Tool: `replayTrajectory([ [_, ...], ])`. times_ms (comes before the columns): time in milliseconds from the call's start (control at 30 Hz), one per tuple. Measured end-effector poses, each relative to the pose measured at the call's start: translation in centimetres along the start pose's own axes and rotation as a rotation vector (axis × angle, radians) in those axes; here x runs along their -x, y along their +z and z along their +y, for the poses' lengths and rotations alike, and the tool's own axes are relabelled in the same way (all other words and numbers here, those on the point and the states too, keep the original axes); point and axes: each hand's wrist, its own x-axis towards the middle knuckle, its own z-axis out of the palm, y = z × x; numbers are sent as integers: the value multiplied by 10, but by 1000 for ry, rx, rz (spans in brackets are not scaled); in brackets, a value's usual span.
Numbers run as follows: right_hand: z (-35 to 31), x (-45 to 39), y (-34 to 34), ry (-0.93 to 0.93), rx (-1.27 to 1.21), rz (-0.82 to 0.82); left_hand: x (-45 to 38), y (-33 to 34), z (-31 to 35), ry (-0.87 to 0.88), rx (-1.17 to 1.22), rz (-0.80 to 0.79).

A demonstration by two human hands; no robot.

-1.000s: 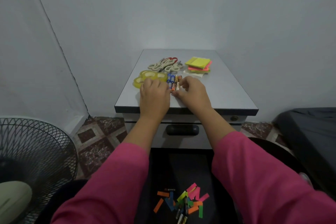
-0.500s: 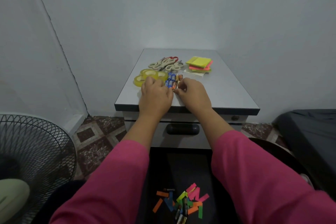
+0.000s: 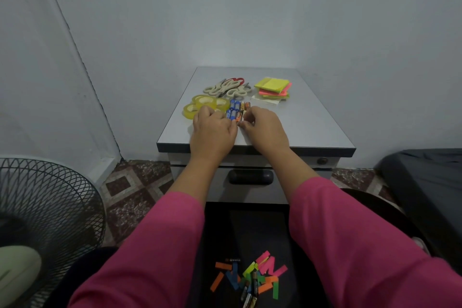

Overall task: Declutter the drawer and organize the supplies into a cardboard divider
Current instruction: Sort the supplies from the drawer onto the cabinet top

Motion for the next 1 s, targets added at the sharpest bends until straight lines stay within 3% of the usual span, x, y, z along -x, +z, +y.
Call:
replayTrajectory([
  [400, -5, 3, -5, 25, -56, 3, 1, 0, -1, 31, -6, 39],
  [1000, -8, 21, -18, -47, -272, 32, 1, -1, 0, 203, -55, 308],
])
